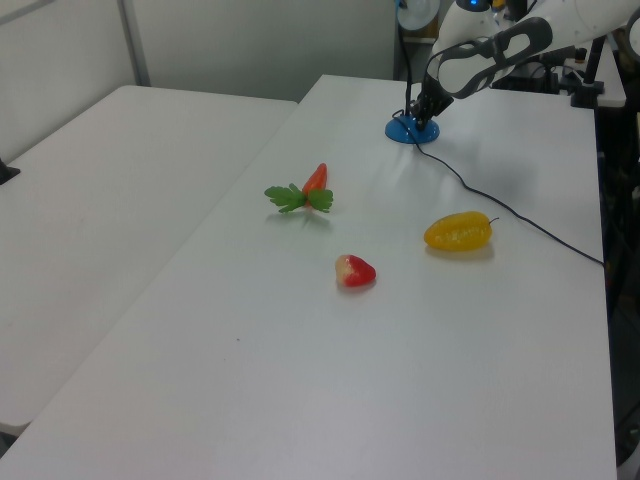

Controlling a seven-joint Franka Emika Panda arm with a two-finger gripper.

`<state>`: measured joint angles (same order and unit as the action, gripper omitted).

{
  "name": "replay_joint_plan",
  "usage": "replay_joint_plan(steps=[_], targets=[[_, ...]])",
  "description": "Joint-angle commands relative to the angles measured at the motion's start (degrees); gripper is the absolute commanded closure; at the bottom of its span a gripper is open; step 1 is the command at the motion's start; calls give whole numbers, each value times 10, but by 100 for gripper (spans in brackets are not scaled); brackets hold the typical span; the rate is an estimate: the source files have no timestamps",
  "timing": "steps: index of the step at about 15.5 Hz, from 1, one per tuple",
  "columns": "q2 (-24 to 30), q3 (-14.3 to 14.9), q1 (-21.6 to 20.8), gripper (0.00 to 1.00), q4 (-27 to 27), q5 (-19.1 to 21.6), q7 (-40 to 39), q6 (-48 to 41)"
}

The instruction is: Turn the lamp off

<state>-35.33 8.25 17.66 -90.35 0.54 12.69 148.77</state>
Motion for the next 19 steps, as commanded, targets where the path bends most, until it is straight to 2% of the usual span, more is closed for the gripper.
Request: replay_joint_plan(steps=[1,11,16,19], targets=[[-8,3,1,100,-32,-10,-6,12],[32,3,-6,100,-26,-10,-16,-80],[107,-6,-12,100,-15,-7,-38,-208],[152,-7,-47,100,7,-9,-105,-332]])
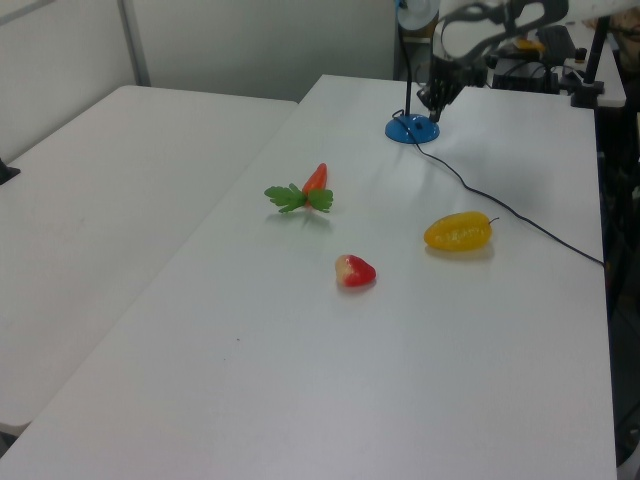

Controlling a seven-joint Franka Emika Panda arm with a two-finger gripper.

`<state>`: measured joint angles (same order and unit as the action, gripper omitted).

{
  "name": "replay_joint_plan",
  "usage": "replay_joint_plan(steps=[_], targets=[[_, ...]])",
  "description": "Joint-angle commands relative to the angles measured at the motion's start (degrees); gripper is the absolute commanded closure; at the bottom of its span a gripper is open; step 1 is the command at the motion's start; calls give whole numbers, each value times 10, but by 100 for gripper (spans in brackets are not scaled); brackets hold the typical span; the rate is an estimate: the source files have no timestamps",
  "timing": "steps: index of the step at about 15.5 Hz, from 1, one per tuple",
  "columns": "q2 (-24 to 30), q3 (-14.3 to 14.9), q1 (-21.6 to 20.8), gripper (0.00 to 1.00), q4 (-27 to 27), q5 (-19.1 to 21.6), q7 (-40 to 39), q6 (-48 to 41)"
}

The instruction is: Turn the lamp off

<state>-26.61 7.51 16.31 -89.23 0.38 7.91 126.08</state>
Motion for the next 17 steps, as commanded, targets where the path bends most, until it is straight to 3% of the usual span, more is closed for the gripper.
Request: replay_joint_plan(steps=[1,2,5,9,13,17], targets=[[79,1,-40,97,1,-7,-69,-139],[95,0,-44,95,5,-6,-75,-171],[146,0,-72,74,5,-1,-115,-266],[194,0,-120,38,-6,3,-127,-351],[241,0,-166,0,-38,3,-128,-365],[284,0,-190,0,-59,20,-131,-394]])
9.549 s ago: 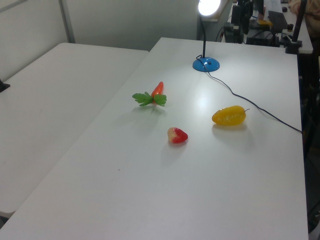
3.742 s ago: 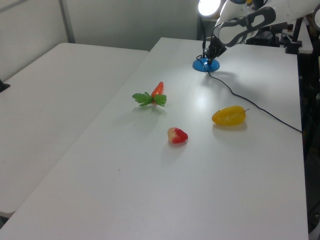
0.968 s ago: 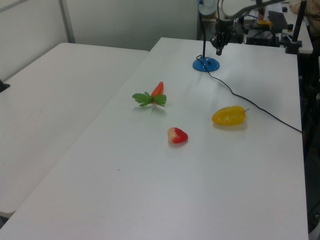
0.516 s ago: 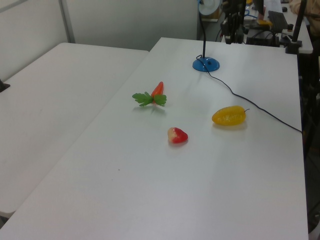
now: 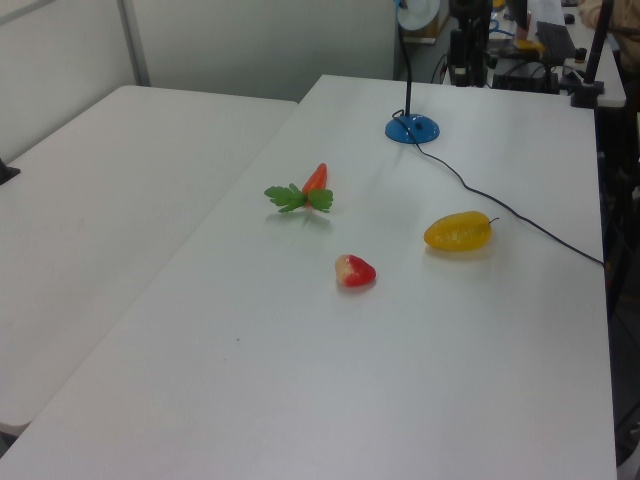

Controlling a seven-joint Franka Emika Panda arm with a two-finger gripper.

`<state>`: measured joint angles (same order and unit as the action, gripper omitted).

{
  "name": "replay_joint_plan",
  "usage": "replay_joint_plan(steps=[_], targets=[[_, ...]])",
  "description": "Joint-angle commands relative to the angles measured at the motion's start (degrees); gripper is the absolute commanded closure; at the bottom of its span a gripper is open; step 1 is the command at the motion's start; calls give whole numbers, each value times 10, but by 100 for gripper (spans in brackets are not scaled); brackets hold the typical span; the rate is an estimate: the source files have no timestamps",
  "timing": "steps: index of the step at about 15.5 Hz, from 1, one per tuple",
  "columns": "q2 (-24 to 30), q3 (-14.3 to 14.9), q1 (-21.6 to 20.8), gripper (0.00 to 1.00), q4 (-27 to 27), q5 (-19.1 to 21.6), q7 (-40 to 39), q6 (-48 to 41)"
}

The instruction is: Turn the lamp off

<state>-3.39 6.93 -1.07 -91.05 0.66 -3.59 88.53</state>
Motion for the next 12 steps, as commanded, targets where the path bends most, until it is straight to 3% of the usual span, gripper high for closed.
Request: replay_joint_plan(steps=[1,12], targets=[[51,5,-19,0,-36,19,-16,-33],[60,10,-13,0,-18,20,-12,-58]])
